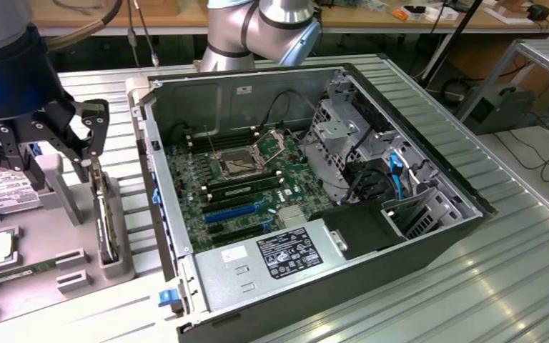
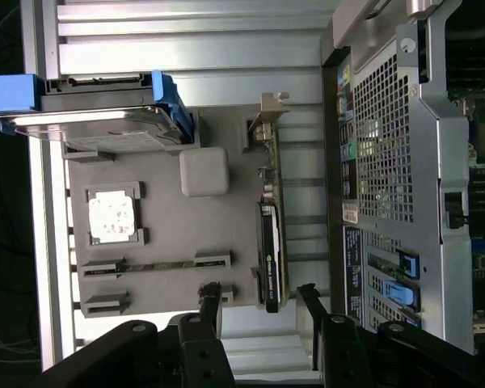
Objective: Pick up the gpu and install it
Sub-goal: 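Pick up the gpu and move the gpu toward the slot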
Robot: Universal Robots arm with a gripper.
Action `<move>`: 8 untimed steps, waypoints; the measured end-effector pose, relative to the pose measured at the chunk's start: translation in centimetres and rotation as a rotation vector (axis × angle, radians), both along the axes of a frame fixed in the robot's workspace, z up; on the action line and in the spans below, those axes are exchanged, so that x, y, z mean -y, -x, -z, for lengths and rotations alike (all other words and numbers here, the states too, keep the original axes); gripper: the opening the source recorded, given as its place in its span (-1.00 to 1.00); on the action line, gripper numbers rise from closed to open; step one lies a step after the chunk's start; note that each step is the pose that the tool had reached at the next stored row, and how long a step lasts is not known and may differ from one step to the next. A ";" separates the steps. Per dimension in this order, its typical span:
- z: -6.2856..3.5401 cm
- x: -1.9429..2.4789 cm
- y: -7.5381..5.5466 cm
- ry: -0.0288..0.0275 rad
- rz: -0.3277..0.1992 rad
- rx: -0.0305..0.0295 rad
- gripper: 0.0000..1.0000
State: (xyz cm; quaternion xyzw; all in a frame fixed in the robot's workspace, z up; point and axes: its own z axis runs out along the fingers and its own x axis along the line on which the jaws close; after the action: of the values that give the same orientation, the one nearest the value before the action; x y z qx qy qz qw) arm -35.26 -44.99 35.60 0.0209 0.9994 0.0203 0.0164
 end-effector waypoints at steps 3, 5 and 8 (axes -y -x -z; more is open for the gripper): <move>0.36 0.00 -0.5 -0.0001 0.000 0.0002 0.00; 0.70 0.00 -0.9 -0.0001 0.000 0.0001 0.00; 1.10 0.00 -1.3 -0.0001 0.000 0.0002 0.00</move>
State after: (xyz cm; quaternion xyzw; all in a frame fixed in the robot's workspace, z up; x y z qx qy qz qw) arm -33.92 -44.99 34.51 0.0210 0.9994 0.0203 0.0165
